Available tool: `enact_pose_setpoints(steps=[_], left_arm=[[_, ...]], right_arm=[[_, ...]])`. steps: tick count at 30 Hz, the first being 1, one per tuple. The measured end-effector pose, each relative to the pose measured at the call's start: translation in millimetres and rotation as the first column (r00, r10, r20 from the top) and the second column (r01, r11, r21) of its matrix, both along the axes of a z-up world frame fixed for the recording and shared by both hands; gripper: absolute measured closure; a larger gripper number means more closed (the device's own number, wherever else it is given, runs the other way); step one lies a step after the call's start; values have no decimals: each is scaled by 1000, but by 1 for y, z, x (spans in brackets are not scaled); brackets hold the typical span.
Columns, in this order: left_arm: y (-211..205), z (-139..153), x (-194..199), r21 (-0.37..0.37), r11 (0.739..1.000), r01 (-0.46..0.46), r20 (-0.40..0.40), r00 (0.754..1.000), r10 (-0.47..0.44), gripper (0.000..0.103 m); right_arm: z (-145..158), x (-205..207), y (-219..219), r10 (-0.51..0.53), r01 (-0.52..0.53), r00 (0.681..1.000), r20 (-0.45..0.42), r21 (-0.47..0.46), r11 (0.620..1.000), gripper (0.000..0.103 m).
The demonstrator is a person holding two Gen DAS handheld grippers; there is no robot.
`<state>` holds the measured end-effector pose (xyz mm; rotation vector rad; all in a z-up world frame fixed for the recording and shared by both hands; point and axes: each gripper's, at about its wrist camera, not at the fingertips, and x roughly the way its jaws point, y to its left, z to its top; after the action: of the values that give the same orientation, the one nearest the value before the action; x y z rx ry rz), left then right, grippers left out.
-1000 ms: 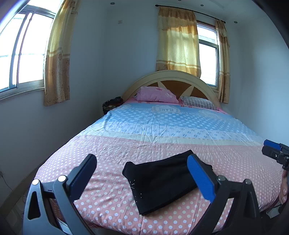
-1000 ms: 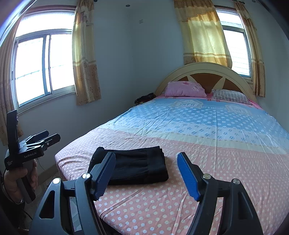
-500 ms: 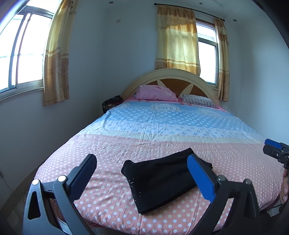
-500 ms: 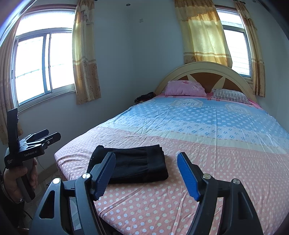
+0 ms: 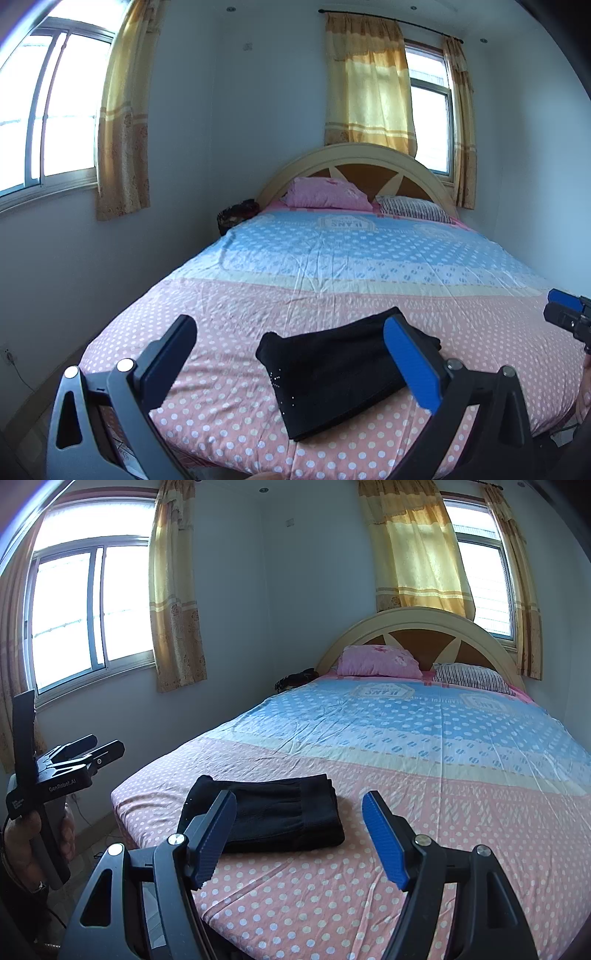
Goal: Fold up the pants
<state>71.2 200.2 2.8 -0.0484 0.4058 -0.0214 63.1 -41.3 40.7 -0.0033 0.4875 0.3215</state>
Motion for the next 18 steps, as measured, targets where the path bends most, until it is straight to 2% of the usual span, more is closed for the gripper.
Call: enact_pose_setpoints(steps=[9, 18], left_arm=[[-7, -2, 2, 51, 999, -10, -6, 1000, 11, 0], [-4, -12, 10, 41, 999, -20, -52, 998, 22, 0]], right_arm=[[-6, -1, 0, 7, -7, 1000, -14, -5, 1000, 31], [-12, -1, 2, 9, -10, 1000, -26, -12, 1000, 31]])
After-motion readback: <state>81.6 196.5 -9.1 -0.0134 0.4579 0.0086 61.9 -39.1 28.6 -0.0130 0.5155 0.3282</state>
